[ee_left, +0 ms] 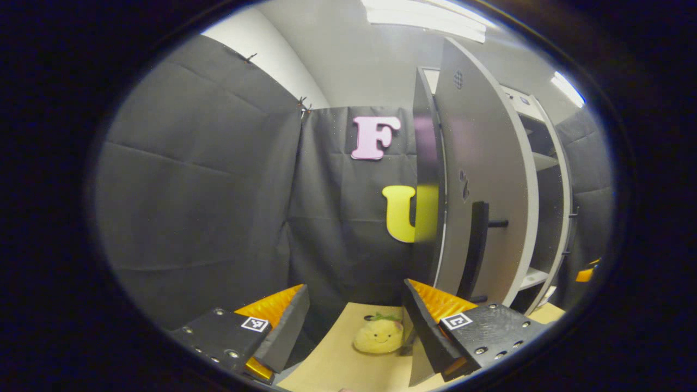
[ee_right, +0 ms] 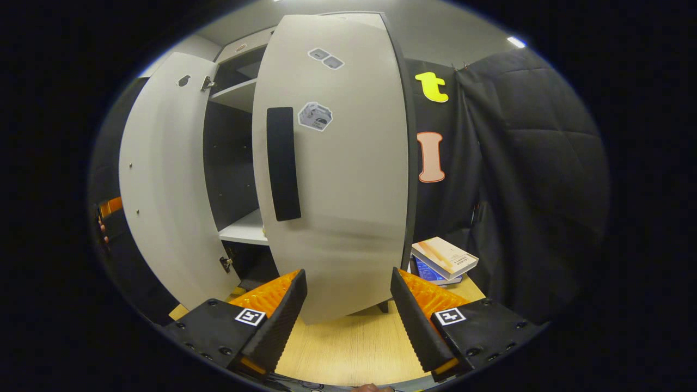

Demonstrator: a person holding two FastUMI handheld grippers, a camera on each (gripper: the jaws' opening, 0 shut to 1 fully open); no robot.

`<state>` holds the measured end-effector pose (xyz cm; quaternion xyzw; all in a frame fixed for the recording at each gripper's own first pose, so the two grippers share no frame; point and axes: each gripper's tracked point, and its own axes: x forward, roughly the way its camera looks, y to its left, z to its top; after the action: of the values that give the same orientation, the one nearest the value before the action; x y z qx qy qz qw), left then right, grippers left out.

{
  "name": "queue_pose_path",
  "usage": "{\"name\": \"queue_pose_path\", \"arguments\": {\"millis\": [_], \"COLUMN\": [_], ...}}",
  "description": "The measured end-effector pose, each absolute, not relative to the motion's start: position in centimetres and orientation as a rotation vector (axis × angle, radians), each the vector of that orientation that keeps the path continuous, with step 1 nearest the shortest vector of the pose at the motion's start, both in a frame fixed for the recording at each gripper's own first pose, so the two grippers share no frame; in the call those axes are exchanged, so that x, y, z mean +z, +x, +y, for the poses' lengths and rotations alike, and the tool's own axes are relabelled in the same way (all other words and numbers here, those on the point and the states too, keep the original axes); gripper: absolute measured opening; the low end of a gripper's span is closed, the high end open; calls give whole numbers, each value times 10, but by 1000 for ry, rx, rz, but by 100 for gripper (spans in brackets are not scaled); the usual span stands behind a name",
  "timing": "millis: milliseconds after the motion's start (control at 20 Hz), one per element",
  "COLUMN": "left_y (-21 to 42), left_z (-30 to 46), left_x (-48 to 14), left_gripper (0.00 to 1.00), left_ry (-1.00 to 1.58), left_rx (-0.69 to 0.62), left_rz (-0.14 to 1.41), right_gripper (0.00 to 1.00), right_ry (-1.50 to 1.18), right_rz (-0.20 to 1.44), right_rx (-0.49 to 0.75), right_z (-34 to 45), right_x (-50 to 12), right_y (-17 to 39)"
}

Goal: Grab one shoe with the right hand and put it into the shoe cabinet, grab the other shoe with the left hand and put it into the shoe cabinet; then close the right door with the right hand and the left door with the left hand.

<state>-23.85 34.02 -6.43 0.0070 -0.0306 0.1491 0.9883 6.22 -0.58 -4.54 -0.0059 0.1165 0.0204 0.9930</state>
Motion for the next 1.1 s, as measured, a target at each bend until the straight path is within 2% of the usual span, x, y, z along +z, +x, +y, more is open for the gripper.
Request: {"name": "queue_pose_path", "arguments": {"millis": [100,250,300,550,600,900,950,1000,1050,1100], "left_y": [-226,-206,-199,-194,-193,-181,-180,-176,-170,-165], "left_z": [335,317,309,303,301,260,249,235,224,212], "left_x": [-52,-36,-32,-32,-32,-37,-40,-44,-49,-53], "left_gripper": [100,98,100,100,94,94,100,100,94,94], "left_ry": [18,56,64,80,78,44,32,20,12,7], "left_rx": [263,182,150,133,126,40,19,-3,-26,-40], "left_rz": [-80,-92,-90,-64,-59,-21,-14,-2,11,16], "right_gripper": [97,95,95,97,97,96,96,96,96,96], "right_ry": [-37,-34,-28,19,27,25,24,23,21,19], "right_rz": [235,242,248,250,242,200,200,200,201,201], "right_rx": [14,6,3,-31,-39,-40,-38,-38,-39,-43], "right_z": [-10,-11,-12,-19,-21,-19,-20,-20,-20,-21], "right_x": [-49,-54,-56,-63,-63,-63,-64,-66,-66,-68], "right_y": [61,59,59,55,55,53,52,52,52,52]}}
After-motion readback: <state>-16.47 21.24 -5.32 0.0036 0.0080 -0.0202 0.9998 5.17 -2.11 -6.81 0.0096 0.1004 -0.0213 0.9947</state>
